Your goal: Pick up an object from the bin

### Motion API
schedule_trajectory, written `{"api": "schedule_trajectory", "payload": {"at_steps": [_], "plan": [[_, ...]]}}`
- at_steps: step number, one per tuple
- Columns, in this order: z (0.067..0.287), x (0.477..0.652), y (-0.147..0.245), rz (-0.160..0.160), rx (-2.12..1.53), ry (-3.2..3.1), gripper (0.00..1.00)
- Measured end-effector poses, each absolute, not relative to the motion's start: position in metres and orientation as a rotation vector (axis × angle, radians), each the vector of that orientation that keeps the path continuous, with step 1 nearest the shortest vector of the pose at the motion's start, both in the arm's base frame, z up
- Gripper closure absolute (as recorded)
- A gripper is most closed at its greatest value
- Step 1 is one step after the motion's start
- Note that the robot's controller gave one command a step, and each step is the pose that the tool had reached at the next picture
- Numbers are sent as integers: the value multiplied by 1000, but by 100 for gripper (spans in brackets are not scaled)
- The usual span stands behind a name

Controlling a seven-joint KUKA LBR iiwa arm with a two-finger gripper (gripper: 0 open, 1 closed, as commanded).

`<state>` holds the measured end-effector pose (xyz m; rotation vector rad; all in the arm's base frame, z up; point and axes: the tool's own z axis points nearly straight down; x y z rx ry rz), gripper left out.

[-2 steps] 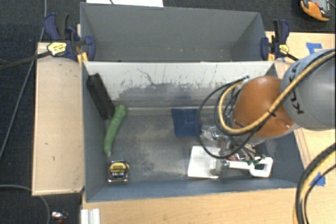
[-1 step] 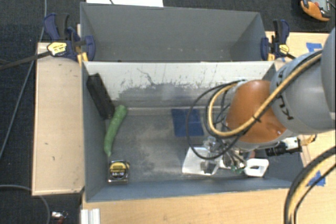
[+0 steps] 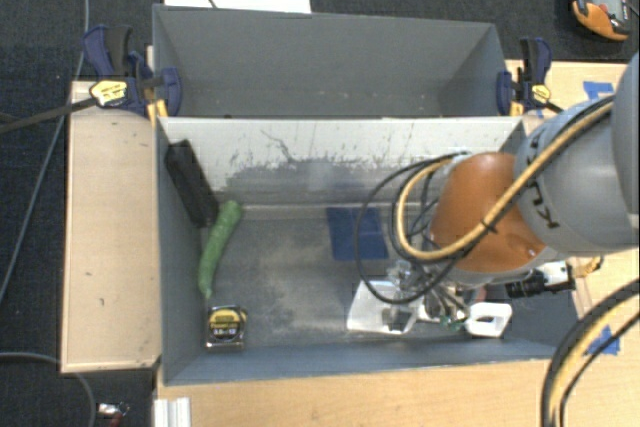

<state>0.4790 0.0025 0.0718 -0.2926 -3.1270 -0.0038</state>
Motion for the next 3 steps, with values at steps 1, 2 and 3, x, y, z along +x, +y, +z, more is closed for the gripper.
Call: {"api": "schedule_trajectory", "payload": {"at_steps": [1,2,3], "plan": [[98,477,3,-3,-293,-3122,100],[130,478,2,-4,-293,-3126,100],[152,479,2,-5,-293,-3129,100]]}}
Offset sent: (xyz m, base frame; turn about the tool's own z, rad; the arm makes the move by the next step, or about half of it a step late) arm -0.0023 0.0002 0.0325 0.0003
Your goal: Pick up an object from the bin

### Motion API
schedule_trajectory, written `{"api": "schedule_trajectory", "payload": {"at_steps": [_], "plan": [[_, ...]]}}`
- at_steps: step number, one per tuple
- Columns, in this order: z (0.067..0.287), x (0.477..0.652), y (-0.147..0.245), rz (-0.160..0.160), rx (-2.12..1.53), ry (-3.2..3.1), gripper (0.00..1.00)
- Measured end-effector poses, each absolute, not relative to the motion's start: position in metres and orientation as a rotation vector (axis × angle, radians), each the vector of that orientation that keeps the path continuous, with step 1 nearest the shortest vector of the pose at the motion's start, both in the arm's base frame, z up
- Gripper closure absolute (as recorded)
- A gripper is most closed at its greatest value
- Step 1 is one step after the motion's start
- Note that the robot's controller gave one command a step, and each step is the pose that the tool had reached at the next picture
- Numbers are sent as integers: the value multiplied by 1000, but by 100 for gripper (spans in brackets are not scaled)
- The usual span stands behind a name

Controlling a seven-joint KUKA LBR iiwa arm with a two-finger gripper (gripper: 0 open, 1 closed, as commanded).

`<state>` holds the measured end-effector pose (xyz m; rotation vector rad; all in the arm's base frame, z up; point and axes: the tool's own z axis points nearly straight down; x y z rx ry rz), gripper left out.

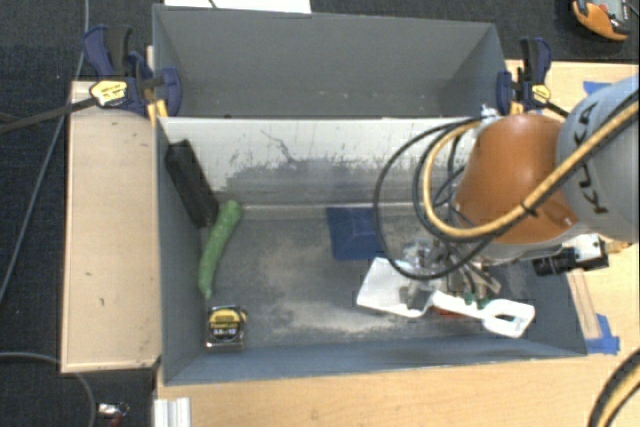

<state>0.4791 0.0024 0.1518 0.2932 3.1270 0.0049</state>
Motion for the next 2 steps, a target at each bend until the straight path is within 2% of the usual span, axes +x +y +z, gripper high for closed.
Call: {"api": "schedule_trajectory", "payload": {"at_steps": [2], "plan": [[195,480,2,6,292,3125,100]]}}
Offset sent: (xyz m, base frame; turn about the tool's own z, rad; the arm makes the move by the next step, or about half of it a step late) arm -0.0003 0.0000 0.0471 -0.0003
